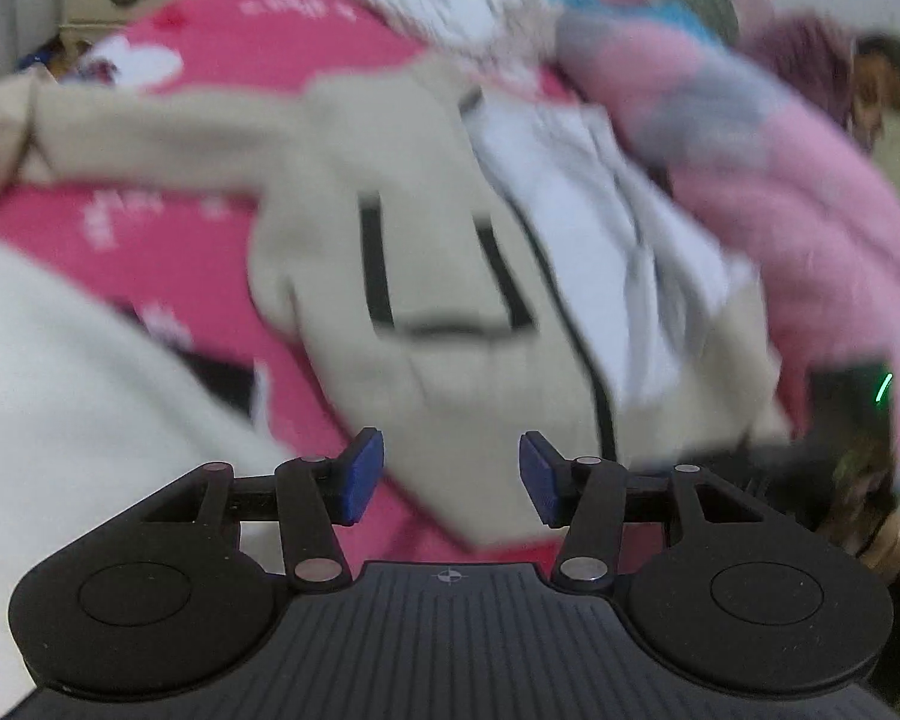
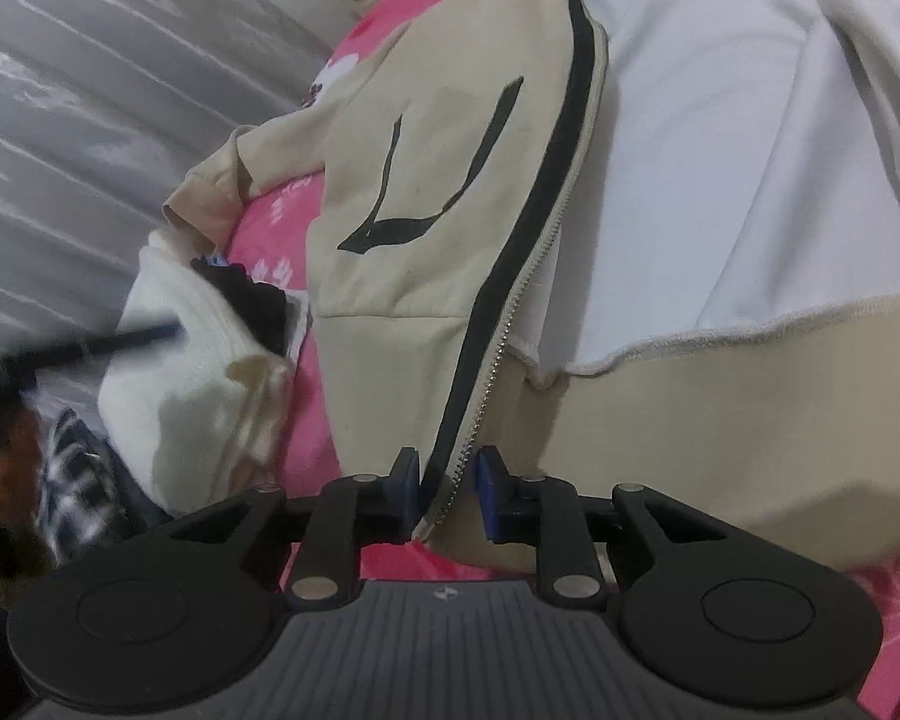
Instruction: Fold clothes
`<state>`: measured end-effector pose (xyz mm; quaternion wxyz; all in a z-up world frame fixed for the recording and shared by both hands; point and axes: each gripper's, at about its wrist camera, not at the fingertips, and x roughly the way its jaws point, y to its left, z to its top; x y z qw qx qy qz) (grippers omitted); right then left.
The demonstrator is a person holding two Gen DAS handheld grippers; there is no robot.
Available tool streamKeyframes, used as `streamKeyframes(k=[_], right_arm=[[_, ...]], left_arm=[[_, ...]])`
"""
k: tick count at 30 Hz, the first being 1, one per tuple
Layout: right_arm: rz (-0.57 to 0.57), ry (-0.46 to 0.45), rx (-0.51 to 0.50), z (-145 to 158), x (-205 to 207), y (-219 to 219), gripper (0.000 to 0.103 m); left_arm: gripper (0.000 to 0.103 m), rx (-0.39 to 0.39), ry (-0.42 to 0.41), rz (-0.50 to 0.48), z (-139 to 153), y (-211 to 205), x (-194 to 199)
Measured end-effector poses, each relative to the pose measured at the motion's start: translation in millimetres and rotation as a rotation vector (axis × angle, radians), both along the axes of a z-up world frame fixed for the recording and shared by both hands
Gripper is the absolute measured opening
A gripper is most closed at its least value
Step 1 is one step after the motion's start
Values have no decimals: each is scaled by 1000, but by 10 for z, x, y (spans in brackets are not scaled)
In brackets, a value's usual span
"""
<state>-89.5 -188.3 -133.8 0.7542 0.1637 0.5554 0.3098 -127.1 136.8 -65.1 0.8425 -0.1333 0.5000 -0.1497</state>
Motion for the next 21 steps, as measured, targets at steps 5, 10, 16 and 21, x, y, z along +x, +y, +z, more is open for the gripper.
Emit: streamKeyframes(k=[5, 10, 16, 21], right_arm=[[-110, -3, 195, 226, 112, -323, 15], [-292, 60, 204, -25, 310, -730, 15], [-246, -52, 135, 102, 195, -668, 17], [-255, -126, 115, 224, 216, -718, 17]], left_arm=[[50, -56, 48, 31, -204, 64, -53], [50, -28, 86, 52, -435, 78, -16], [50, -82, 90, 89, -648, -37, 192], [50, -206, 107, 151, -749, -17, 413]])
